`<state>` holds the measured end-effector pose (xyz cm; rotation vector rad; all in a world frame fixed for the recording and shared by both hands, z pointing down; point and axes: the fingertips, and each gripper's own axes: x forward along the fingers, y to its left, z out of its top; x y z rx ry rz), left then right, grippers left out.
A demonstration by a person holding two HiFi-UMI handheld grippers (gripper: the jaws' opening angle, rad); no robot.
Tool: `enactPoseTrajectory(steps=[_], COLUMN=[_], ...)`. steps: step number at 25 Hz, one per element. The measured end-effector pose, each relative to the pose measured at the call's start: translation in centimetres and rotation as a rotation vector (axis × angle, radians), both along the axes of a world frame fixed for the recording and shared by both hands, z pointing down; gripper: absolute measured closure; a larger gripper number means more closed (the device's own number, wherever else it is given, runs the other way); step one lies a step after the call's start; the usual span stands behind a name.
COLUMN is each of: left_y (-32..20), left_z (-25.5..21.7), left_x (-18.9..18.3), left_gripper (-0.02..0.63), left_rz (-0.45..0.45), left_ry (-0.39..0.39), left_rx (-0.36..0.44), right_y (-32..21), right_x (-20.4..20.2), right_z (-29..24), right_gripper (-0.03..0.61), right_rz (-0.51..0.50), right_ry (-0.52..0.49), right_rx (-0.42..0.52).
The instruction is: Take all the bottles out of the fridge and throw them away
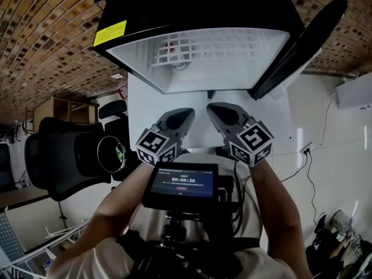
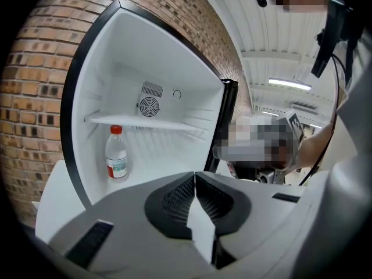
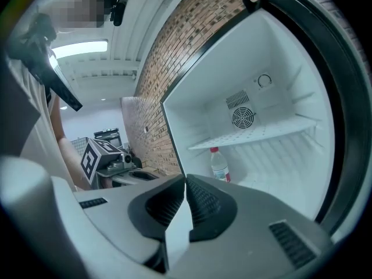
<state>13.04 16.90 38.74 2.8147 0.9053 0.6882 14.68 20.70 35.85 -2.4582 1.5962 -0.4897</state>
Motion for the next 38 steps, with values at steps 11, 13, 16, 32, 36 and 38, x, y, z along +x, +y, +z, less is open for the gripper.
enactPoseTrajectory(steps=[11, 13, 16, 32, 36, 38], left_y=[-0.4, -0.9, -1.9, -9.4, -11.2, -11.7], left_z=[-0.6, -0.5, -0.2, 0.1, 0.3, 0.3], left_x=[-0.1, -0.3, -0.8, -3.0, -4.0, -4.4], left_gripper=[0.603, 0.603, 0.603, 0.603, 0.603, 0.603], left_rz=[-0.018, -0.032, -0.059, -0.266, -0.324, -0.349], left_ry=[0.033, 0.028, 0.020, -0.010, -0.016, -0.017], left_rx=[-0.018, -0.009, -0.003, 0.017, 0.024, 0.025], right_y=[-0.9, -1.4, -2.3, -6.9, -8.1, -8.7], right_x=[0.4, 0.5, 0.9, 6.8, 8.6, 9.6], right_z=[0.9, 1.2, 1.7, 6.6, 8.0, 8.8], right_gripper=[0.578, 0.578, 0.578, 0.538, 0.440, 0.418], right_rz=[-0.038, -0.047, -0.059, -0.029, -0.018, -0.016], right_ry=[0.012, 0.013, 0.005, 0.026, 0.065, 0.087], right_rx=[-0.029, -0.041, -0.048, -0.197, -0.262, -0.300])
